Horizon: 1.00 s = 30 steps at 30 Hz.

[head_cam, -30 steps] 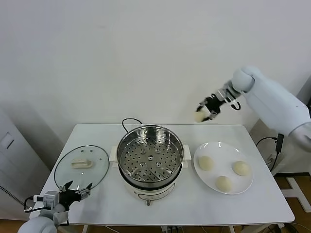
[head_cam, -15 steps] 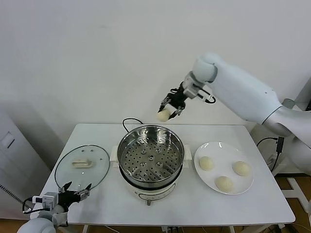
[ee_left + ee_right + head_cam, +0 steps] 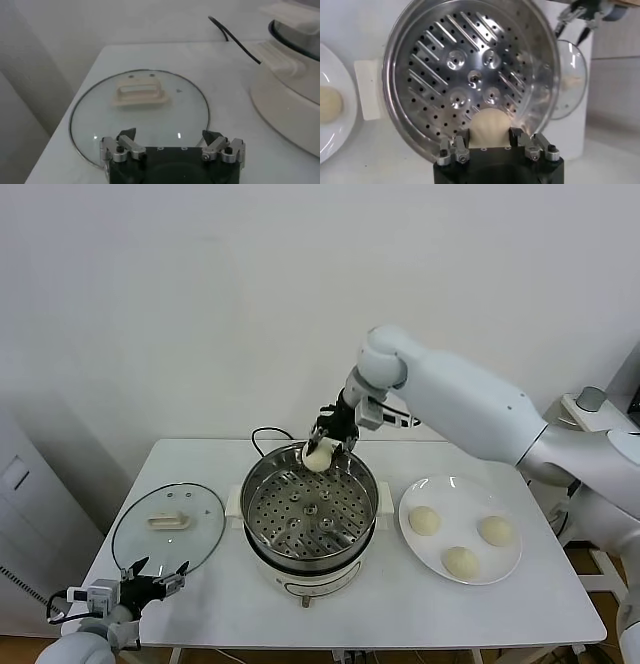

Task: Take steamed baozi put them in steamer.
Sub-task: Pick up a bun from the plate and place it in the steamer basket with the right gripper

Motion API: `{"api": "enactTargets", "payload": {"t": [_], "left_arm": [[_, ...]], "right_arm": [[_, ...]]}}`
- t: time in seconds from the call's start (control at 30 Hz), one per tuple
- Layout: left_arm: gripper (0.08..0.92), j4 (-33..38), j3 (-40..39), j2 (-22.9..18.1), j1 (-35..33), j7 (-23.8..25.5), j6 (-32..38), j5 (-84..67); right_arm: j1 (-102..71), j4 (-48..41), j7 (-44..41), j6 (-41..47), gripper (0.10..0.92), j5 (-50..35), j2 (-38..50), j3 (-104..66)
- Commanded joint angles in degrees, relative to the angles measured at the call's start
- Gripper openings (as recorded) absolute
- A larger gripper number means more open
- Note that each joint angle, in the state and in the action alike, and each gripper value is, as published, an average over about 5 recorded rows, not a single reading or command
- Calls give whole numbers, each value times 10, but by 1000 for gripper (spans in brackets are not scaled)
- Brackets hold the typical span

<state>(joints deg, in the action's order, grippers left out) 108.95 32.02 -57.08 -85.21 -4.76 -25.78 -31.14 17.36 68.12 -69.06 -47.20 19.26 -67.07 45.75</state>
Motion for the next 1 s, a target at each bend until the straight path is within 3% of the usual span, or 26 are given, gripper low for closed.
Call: {"api": "enactTargets", "payload": {"t": [0.03, 0.73, 0.87, 1.0], "left_arm": [[823, 1, -1, 0, 0, 0, -1, 0], [823, 5, 0, 0, -5, 1, 0, 0], [823, 7, 0, 0, -6, 1, 0, 0], [823, 10, 0, -1, -8, 1, 0, 1]], "right_arm": [[-56, 10, 1, -28, 501, 95, -19, -29], [-94, -31, 11, -28, 507, 157, -60, -65], [-95, -33, 16, -28, 561, 156, -59, -66], [-85, -30, 23, -28, 670, 115, -55, -62]]}}
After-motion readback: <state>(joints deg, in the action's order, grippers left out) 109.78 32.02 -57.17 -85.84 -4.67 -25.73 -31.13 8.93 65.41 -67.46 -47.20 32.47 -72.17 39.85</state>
